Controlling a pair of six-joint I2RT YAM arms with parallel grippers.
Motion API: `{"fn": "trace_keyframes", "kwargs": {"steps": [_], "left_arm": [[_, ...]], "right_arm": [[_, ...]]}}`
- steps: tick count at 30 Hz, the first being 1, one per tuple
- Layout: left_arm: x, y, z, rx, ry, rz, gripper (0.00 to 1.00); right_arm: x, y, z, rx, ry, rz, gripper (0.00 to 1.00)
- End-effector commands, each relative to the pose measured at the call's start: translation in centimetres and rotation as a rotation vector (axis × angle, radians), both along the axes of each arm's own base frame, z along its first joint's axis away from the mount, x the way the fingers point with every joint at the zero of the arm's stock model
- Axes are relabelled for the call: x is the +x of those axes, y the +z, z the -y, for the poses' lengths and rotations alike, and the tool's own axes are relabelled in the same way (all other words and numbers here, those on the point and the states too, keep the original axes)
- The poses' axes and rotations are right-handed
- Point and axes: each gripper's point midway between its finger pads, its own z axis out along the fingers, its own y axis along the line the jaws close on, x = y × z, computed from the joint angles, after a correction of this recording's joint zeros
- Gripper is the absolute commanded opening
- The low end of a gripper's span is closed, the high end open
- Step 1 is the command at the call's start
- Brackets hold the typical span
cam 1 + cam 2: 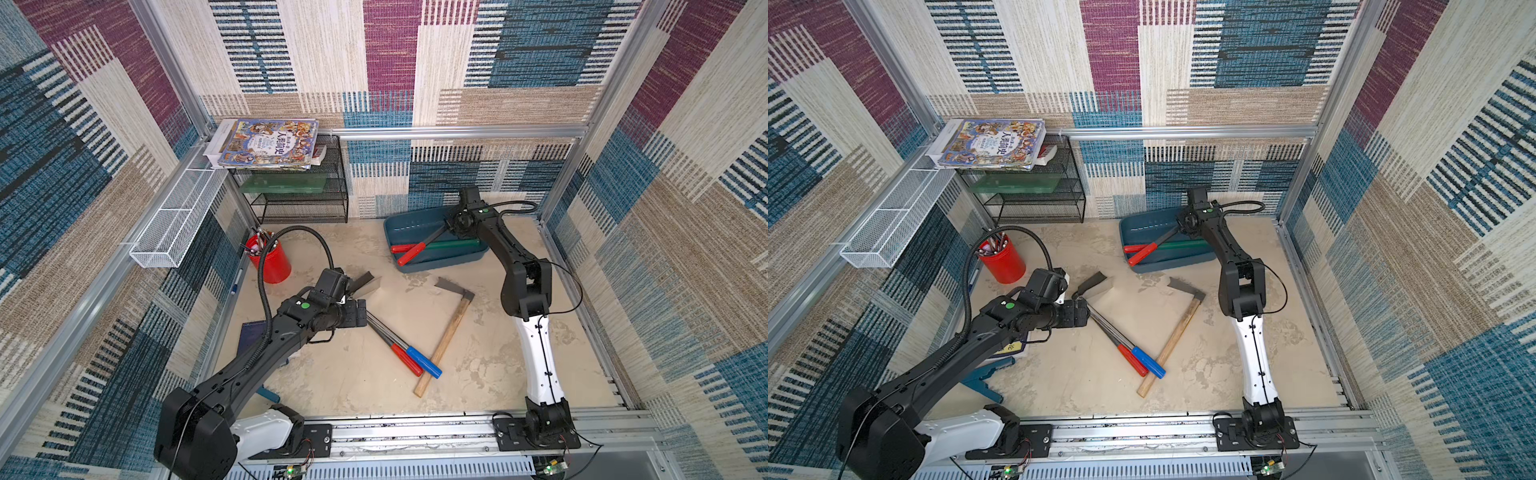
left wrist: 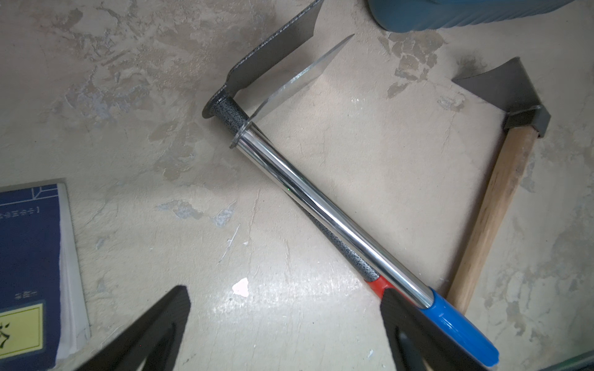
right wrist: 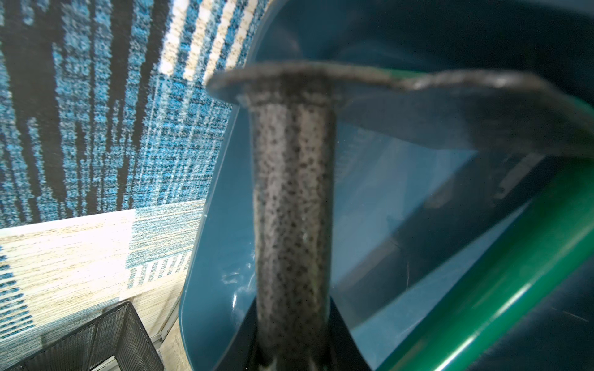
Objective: Put the small hoe into the storage box
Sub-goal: Place the hoe in the storage box.
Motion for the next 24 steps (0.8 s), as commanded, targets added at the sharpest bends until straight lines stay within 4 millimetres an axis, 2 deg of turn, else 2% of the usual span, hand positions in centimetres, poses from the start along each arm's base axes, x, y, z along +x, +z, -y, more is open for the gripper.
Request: {"fn": "trace_keyframes", "kwargs": {"steps": [1, 9, 24], "left_arm": [[-0.1, -0.2, -0.4, 0.013, 0.017, -0.007, 0.97], [-0.3, -0.4, -0.4, 0.015, 0.017, -0.010, 0.97], [-0.3, -0.5, -0.4, 0.017, 0.012, -0.011, 0.97]], "right_arm": [[0.6, -0.2, 0.5, -0.008, -0.021, 0.016, 0.22], [0.9, -1.0, 0.7, -0.010, -0.027, 0.018, 0.27], [1.4, -1.8, 0.4, 0.013, -0.025, 0.021, 0.45]]}}
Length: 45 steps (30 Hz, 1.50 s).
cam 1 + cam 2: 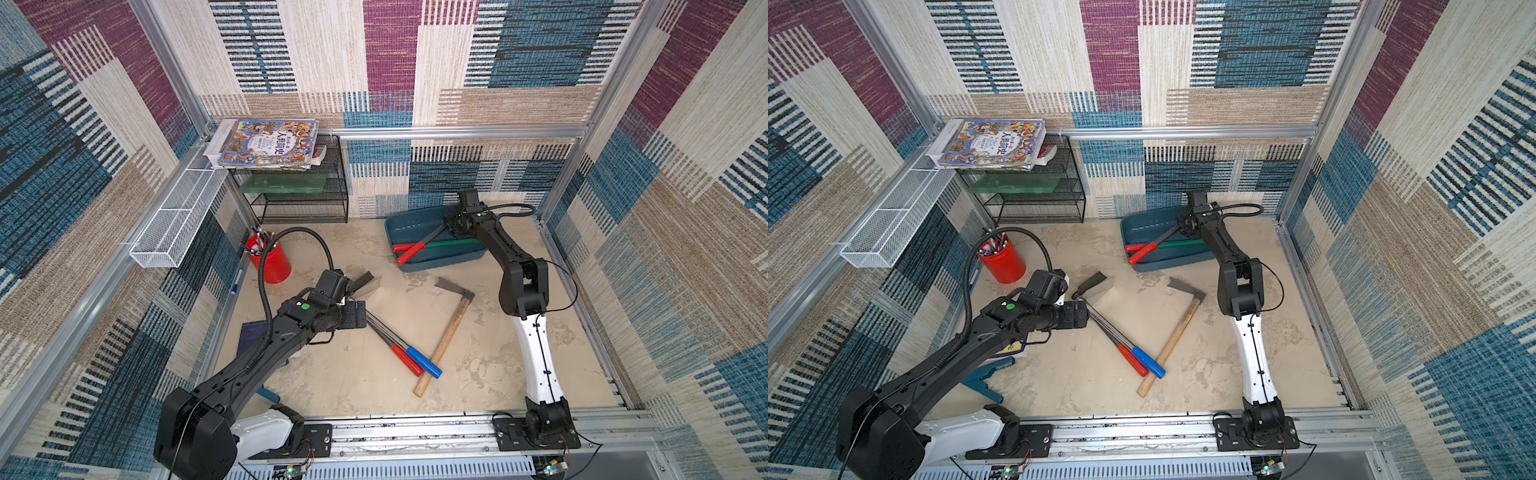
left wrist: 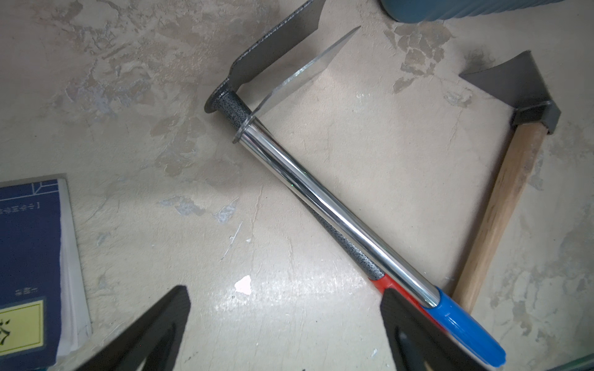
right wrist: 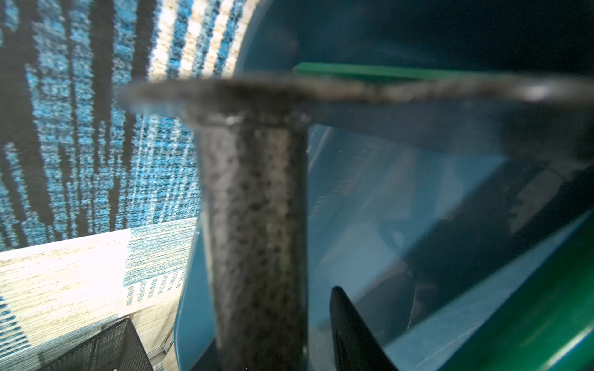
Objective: Put the small hoe into the storage box
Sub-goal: Place the hoe in the storage box.
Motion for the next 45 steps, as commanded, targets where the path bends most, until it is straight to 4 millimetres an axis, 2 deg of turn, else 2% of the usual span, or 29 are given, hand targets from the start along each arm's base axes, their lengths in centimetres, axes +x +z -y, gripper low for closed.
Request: {"fn": "trace_keyframes", "kwargs": {"steps": [1, 7, 13, 29, 45], "left_arm": [[-0.1, -0.1, -0.3, 0.011, 0.011, -0.001, 0.97], [-0.2, -0.2, -0.4, 0.013, 0.011, -0.003, 0.96], [-0.2, -0.3, -0.3, 0.010, 0.012, -0.005, 0.97], [-0.5, -0.4, -0.5, 0.012, 0.018, -0.006, 0.97], [-0.6, -0.5, -0.7, 0.018, 0.019, -0.007, 0.96]], "right_arm": [[0.0, -0.5, 0.1, 0.005, -0.008, -0.008, 0.48], [0.1, 0.0, 0.0, 0.006, -0.001, 0.004, 0.57], [0.1, 0.8, 0.1, -0.003, 0.003, 0.014, 0.58], [1.0, 1.4, 0.0, 0.023, 0.024, 0.060, 0.63], [1.3, -0.1, -0.3, 0.037, 0.030, 0.053, 0.63]]}}
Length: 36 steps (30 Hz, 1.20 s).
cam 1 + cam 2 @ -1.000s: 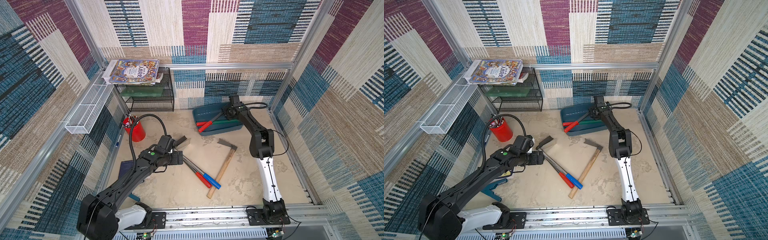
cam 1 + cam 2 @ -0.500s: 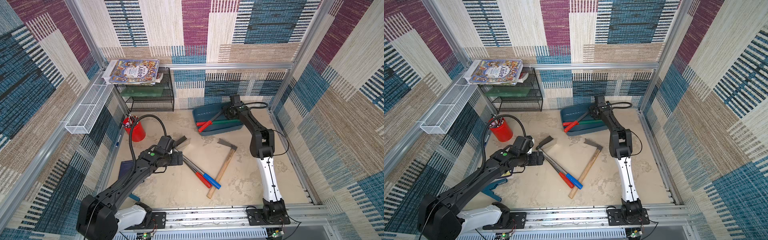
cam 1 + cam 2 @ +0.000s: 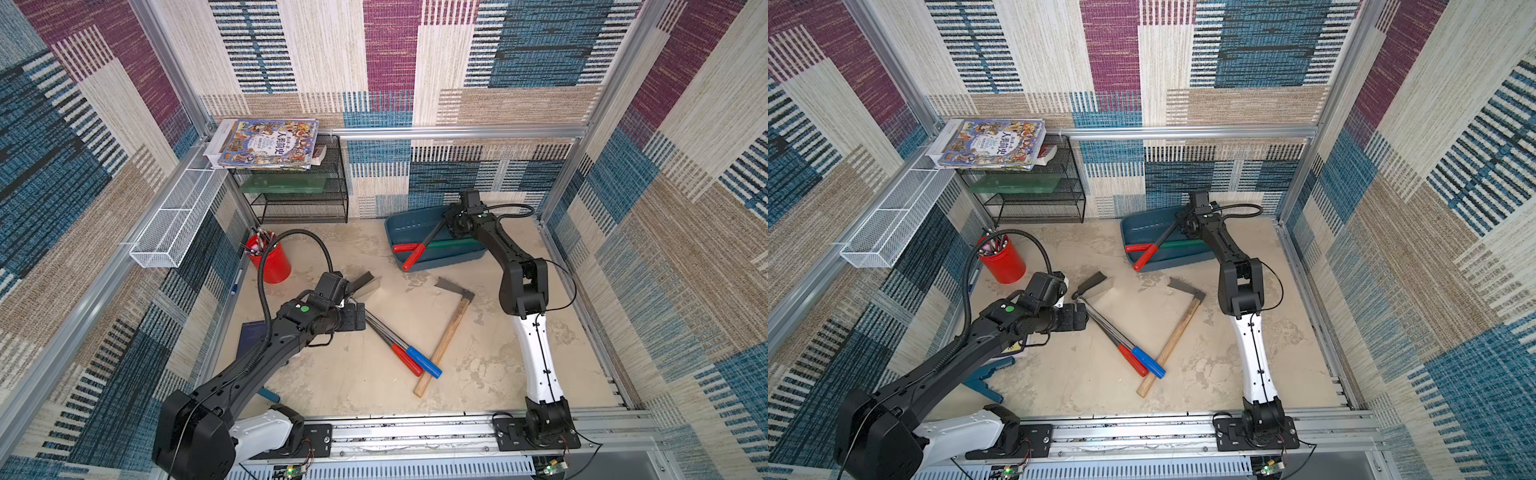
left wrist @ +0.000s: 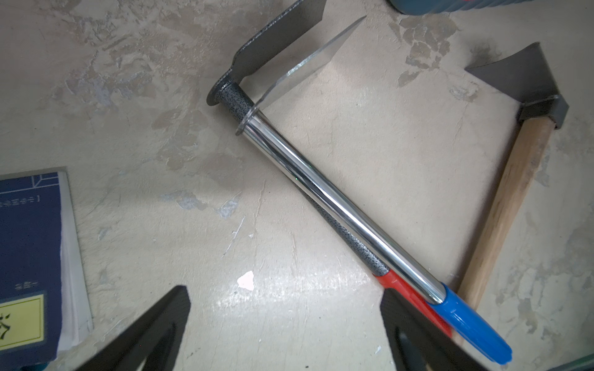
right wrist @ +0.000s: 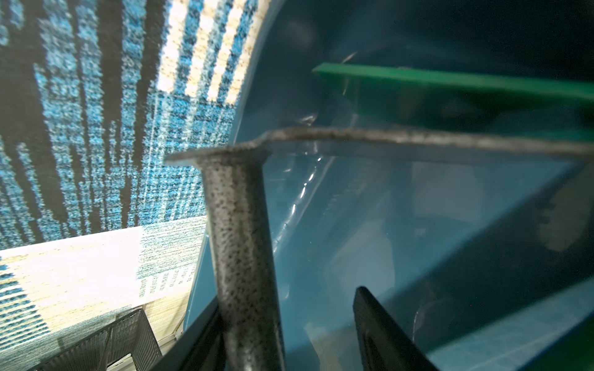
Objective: Put the small hoe into the storage box
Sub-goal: Place the hoe in the storage box.
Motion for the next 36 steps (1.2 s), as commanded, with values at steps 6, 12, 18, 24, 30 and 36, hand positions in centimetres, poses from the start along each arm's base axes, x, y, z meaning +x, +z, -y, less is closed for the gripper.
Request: {"fn": "trace_keyframes", "kwargs": {"steps": [6, 12, 18, 24, 30, 36], "left_arm": [[-0.2, -0.2, -0.4, 0.012, 0.018, -0.004, 0.97], [0.0, -0.2, -0.2, 0.007, 0.016, -0.004, 0.97], [0.2, 0.0, -0.2, 0.006, 0.017, 0.000, 0.97], [0.3, 0.1, 0.0, 0.002, 0.015, 0.001, 0.96], [0.5, 0.3, 0.1, 0.004, 0.007, 0.004, 0.97], [0.8, 0.4, 0.3, 0.000, 0.003, 0.006, 0.97]], "right_arm": [[0.4, 0.2, 0.0, 0.007, -0.004, 0.016, 0.63], [0.3, 1.0, 0.0, 0.005, 0.003, 0.026, 0.64], [-0.1, 1.5, -0.4, -0.018, 0.036, 0.032, 0.64], [-1.3, 1.8, -2.1, -0.062, 0.132, 0.026, 0.64], [-3.0, 1.7, -2.9, -0.089, 0.194, 0.018, 0.64], [-4.4, 2.6, -3.2, -0.174, 0.250, 0.026, 0.63]]}}
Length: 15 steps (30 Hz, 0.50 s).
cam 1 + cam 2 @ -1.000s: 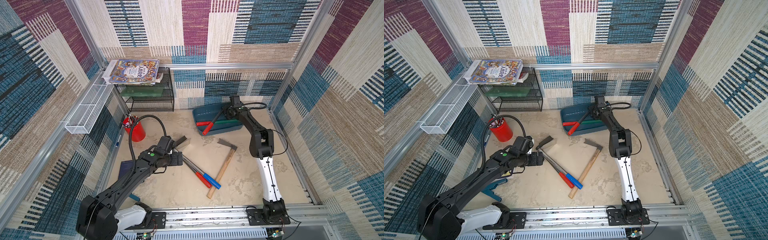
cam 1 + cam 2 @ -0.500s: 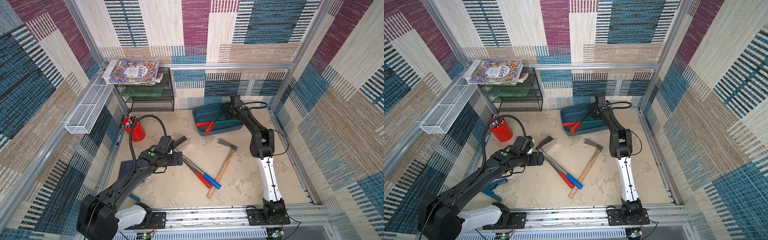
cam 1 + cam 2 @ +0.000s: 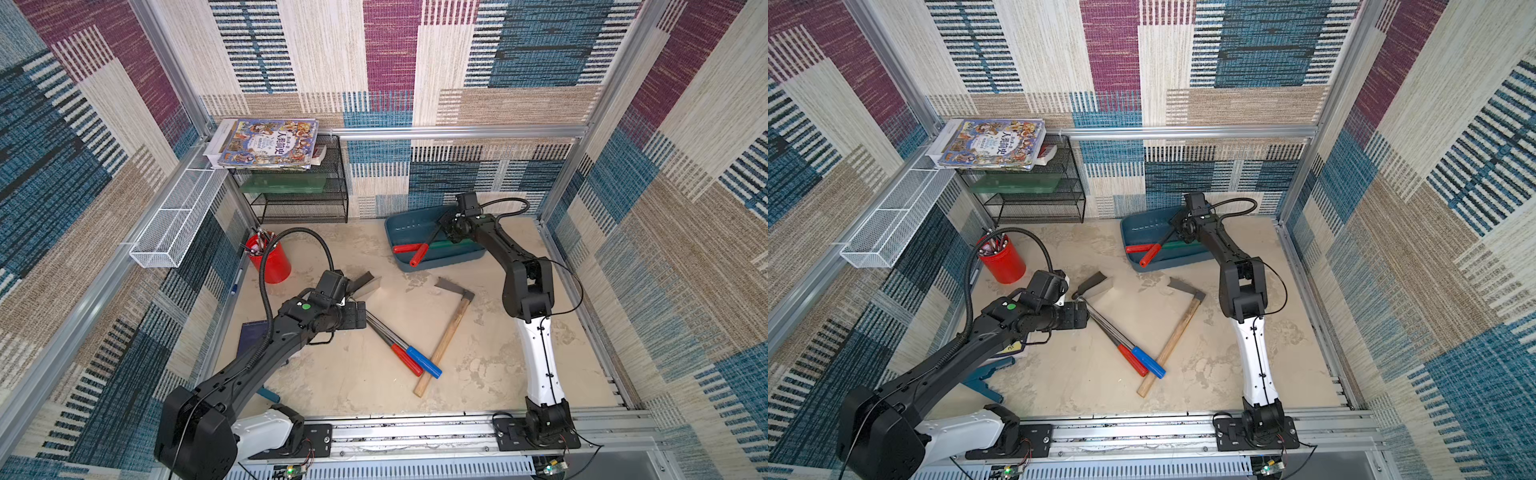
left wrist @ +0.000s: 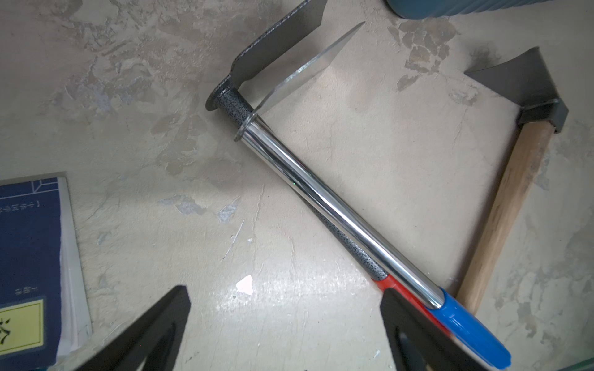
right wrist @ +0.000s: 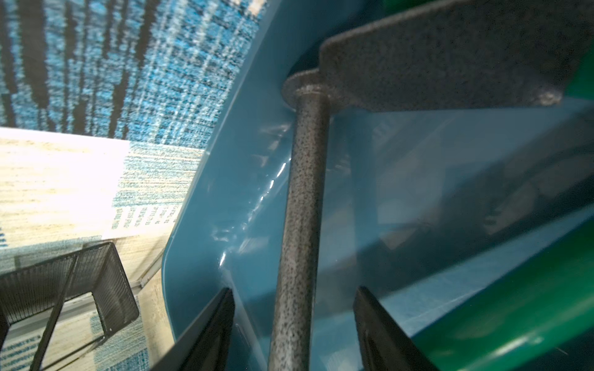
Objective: Put the small hoe into the storage box
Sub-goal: Place the hoe in the storage box.
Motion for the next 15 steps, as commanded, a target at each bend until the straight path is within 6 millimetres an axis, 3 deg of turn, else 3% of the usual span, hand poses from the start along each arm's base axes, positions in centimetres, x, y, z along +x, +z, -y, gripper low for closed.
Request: {"fn": "trace_keyframes", "kwargs": {"steps": [1, 6, 15], "left_arm": [[0.3, 0.3, 0.2, -0.004, 0.000, 0.005, 0.97], [0.5, 0.3, 0.6, -0.020, -0.002, 0.001, 0.97], [1.2, 0.6, 1.3, -0.044, -0.001, -0.002, 0.97]], "right_arm": [[-0.6, 1.4, -0.1, -0.066, 0.048, 0.039, 0.63], [-1.5, 2.6, -0.3, -0.105, 0.111, 0.092, 0.63], [-3.5, 4.7, -0.7, -0.149, 0.194, 0.180, 0.90]]}}
